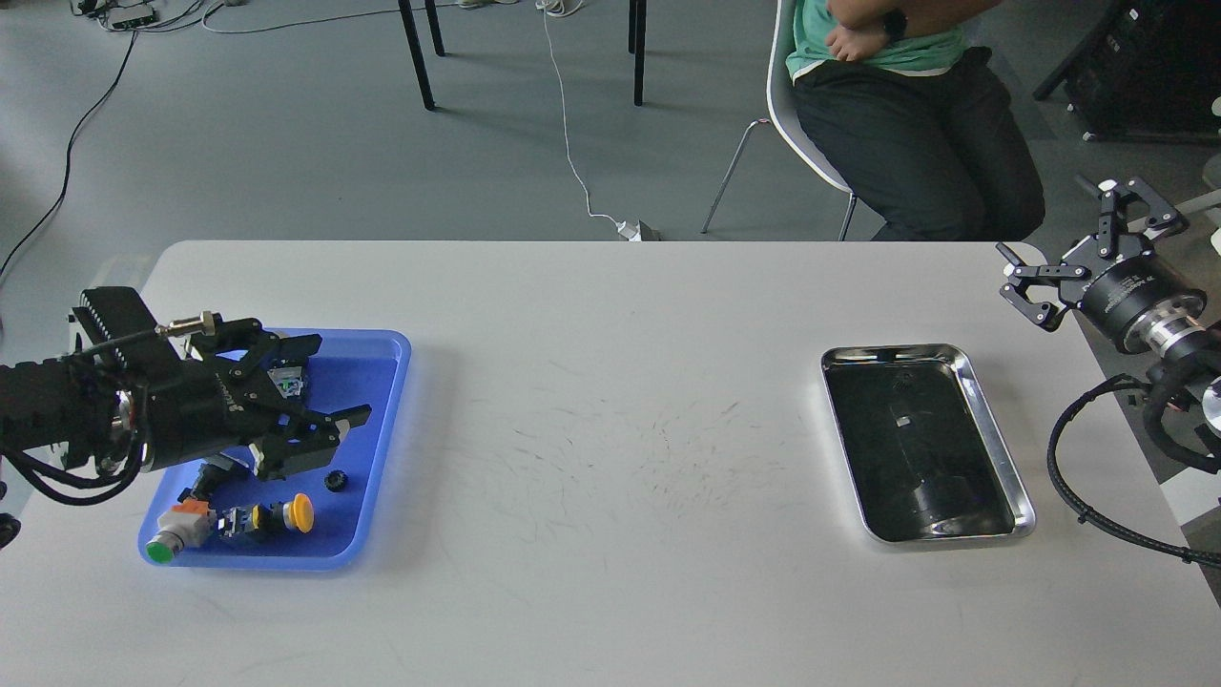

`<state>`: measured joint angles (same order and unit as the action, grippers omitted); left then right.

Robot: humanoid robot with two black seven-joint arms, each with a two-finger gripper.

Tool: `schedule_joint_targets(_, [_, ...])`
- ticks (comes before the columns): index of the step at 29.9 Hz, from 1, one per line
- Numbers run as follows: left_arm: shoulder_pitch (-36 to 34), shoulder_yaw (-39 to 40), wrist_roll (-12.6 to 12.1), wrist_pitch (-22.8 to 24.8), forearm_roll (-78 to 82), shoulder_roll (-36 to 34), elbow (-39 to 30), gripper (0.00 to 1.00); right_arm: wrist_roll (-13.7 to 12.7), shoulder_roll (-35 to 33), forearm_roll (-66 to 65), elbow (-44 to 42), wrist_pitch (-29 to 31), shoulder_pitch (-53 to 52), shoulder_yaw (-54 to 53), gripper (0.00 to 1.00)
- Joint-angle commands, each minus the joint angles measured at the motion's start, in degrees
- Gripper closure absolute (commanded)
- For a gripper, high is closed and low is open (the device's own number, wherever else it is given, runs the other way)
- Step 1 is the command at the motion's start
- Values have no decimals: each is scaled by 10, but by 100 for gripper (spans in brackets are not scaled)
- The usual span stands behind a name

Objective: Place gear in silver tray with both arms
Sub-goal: 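Grasp another small black part in the blue tray with the left gripper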

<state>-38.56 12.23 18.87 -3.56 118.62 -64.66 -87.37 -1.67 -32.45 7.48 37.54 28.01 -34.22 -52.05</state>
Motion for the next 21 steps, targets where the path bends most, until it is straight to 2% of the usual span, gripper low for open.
schedule_joint_targets(1, [12,-5,4,-7,29,14,26,15,0,3,-1,0,0,-1,1,4])
schedule_joint_targets(9, [55,-12,4,-8,64,32,54,18,3,4,-1,0,0,-1,24,4])
schedule_joint_targets(21, [57,-13,6,-8,64,72,116,22,3,-2,-5,18,0,-7,25,4])
